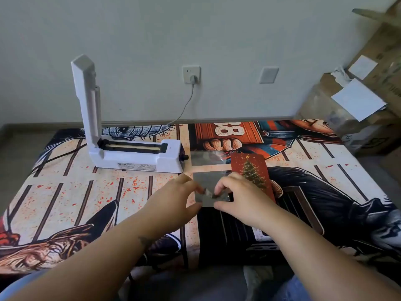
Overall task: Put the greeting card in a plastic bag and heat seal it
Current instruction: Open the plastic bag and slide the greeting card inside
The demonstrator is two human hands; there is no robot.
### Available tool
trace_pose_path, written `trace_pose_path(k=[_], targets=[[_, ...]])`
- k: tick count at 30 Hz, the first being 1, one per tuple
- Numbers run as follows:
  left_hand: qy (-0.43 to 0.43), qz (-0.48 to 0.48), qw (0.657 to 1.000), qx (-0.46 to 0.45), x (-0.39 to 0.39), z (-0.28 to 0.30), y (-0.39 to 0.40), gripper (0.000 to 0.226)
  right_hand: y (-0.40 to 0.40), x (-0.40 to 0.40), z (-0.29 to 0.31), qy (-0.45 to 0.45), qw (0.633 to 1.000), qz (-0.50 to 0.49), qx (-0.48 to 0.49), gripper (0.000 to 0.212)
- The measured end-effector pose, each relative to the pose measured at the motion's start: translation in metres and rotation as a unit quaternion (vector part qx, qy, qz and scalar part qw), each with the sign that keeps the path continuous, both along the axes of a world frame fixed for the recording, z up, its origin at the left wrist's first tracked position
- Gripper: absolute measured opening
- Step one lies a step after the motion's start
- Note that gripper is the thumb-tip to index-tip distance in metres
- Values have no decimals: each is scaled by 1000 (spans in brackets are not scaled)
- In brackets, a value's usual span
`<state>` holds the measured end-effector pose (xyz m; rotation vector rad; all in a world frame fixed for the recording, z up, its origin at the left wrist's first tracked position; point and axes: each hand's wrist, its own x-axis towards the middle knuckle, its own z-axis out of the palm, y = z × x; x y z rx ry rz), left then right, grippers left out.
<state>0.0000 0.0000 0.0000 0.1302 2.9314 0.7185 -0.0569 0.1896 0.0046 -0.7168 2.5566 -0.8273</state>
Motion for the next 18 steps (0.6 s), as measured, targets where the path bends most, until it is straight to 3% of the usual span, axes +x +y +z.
trace_pose_path(k=[12, 18], targets=[[-34, -15, 999, -21, -12, -21, -10, 39, 0, -26, -21, -23, 992, -118, -29, 30], [-24, -28, 999, -25, -13, -25, -11, 39, -3, -34, -26, -36, 987, -149, -58, 51]])
